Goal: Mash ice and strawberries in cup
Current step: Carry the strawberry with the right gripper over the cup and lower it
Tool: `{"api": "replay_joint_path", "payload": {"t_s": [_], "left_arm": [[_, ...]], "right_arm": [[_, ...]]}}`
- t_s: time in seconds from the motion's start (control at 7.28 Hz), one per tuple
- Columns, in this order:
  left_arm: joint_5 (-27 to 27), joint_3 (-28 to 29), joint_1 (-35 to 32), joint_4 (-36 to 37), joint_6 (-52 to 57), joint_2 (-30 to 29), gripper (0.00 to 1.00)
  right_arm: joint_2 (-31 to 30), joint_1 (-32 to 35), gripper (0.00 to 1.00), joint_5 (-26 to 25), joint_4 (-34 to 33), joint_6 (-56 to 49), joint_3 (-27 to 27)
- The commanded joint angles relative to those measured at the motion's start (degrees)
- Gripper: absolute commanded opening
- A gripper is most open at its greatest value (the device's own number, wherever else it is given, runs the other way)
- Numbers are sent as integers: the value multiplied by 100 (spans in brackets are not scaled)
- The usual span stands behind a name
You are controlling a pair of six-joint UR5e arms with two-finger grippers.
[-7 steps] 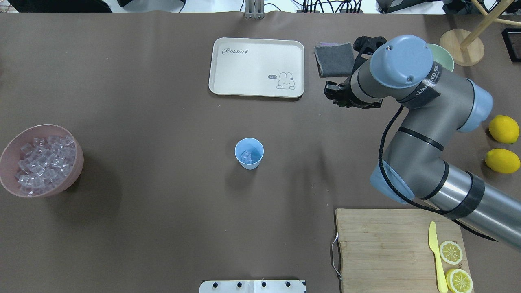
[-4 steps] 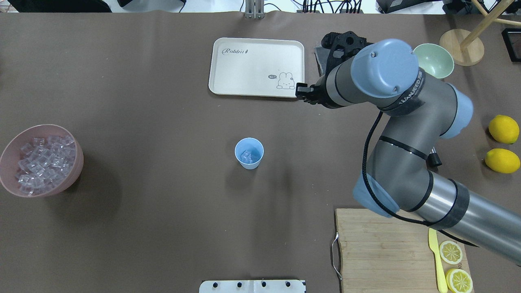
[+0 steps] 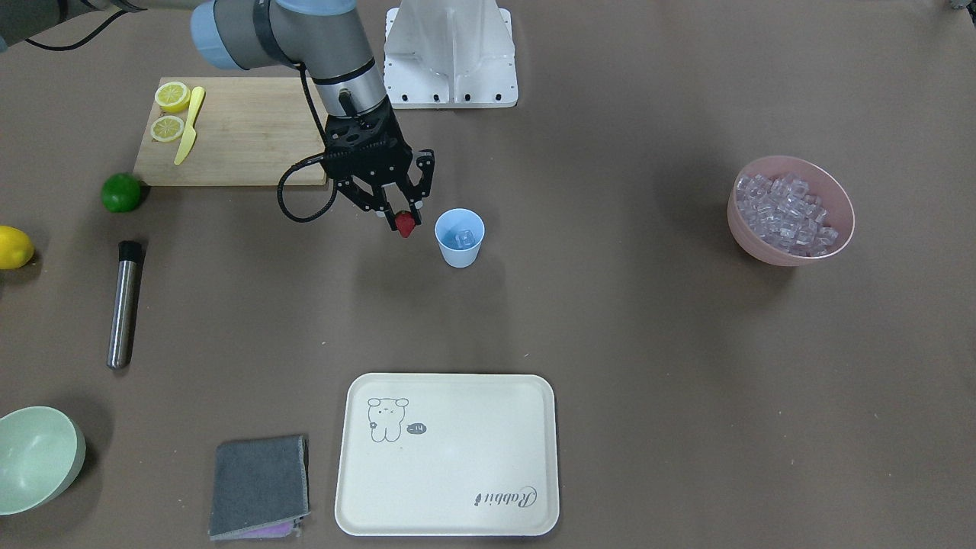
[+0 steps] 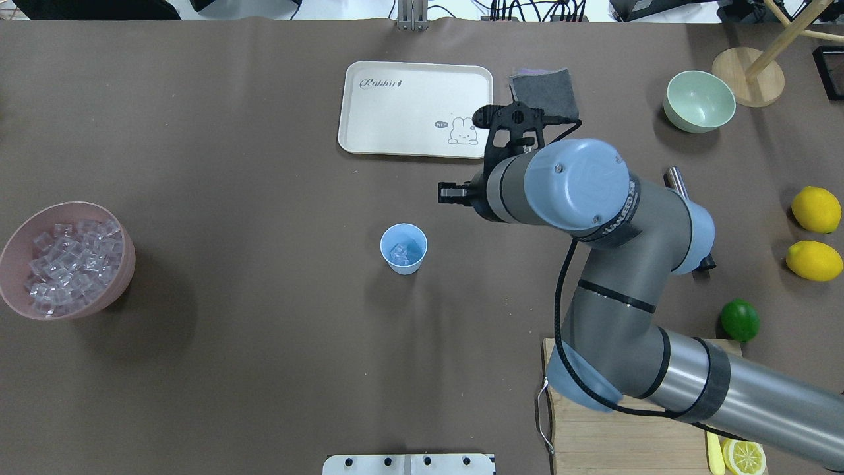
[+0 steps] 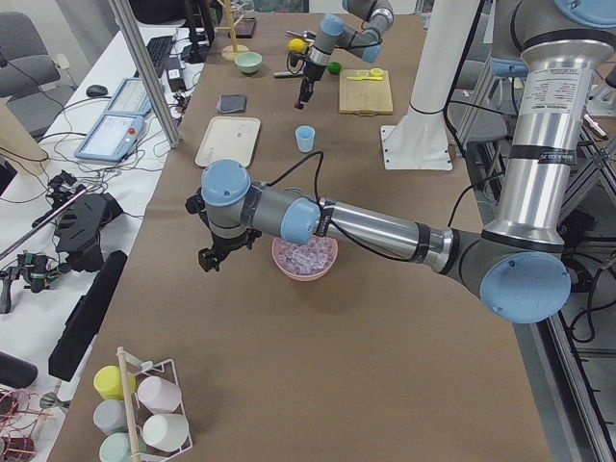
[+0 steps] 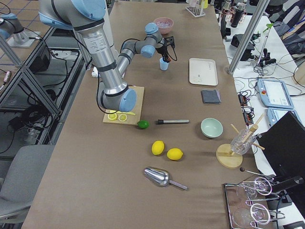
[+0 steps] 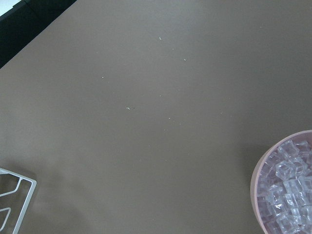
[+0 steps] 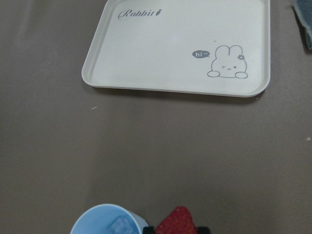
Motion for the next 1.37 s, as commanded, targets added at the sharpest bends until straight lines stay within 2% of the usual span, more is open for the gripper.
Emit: {"api": "replay_joint_path", "payload": {"t_s": [0.0,0.27,1.24], "left_arm": [[2,18,0,0,8,8,97],[2,18,0,-17,61,96,97],[-7,-17,0,-17,70,114,97]], "right_arm": [[12,-198,0,-61,60,-471,-24],[-23,-242,0,-61,499,-796,-129],[610,-409,0,-307,509,-973,-920]]}}
